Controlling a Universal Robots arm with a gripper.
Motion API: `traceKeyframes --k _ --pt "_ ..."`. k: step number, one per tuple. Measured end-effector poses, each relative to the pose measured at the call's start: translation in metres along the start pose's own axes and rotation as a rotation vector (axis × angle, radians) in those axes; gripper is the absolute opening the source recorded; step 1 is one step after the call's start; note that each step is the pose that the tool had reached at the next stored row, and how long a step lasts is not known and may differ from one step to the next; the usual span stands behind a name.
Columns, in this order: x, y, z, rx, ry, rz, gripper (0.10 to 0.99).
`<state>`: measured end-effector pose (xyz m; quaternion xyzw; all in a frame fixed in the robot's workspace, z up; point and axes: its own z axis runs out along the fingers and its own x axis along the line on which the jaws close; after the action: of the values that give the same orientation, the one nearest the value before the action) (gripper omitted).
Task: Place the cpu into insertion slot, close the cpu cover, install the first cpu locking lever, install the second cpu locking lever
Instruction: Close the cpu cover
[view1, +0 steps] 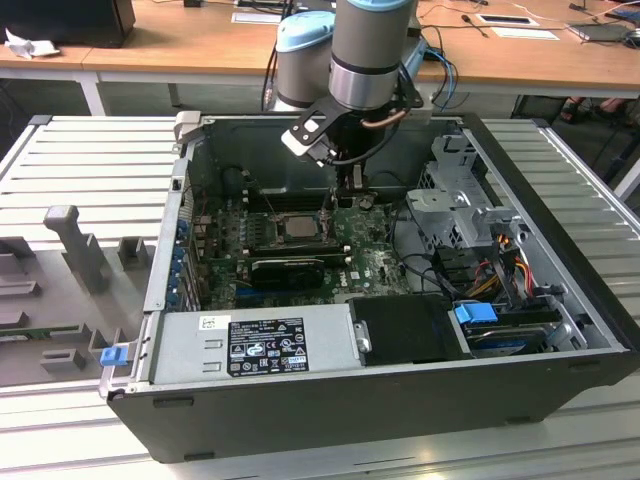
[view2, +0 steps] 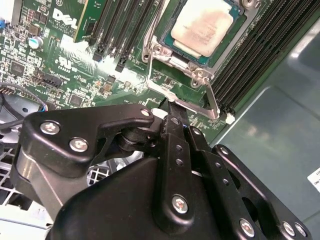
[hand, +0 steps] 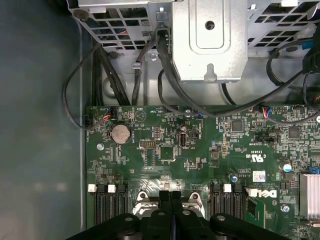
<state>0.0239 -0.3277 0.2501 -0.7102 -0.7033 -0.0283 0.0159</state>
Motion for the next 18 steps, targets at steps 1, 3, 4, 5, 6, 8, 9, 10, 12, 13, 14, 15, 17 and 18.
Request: traceKeyframes --k 1,3,4,5,6,8,9,10,12,13,14,15,17,18 --pt "0.0000 -0.0008 0.0000 0.000 0.0000 0.000 0.106" --pt "0.0000 -0.0020 -0.0001 0.000 -0.0001 0.000 0.106" --pt "0.0000 -0.0026 0.0000 0.000 0.0000 0.000 0.106" --pt "0.0000 -0.0032 0.0000 0.000 0.0000 0.000 0.106" --pt "0.0000 -0.0041 -0.0001 0.000 0.0000 0.000 0.106" --pt "0.0000 -0.0075 -0.0001 0.000 0.0000 0.000 0.106" --pt "0.0000 -0.0090 -0.0001 0.000 0.0000 0.000 0.106" --pt "0.0000 -0.0102 -0.0001 0.000 0.0000 0.000 0.106" --pt "0.0000 -0.0137 0.0001 0.000 0.0002 0.000 0.106" --pt "0.0003 -0.0142 0.0007 0.000 0.0003 0.000 0.106" --pt "0.0002 -0.0156 0.0022 0.000 0.0000 0.000 0.106" --pt "0.0001 -0.0172 0.0040 0.000 0.0000 0.000 0.106" --pt "0.0000 -0.0190 0.0080 0.000 -0.0001 0.000 0.106" --pt "0.0000 -0.0194 0.0113 0.000 -0.0003 0.000 0.106"
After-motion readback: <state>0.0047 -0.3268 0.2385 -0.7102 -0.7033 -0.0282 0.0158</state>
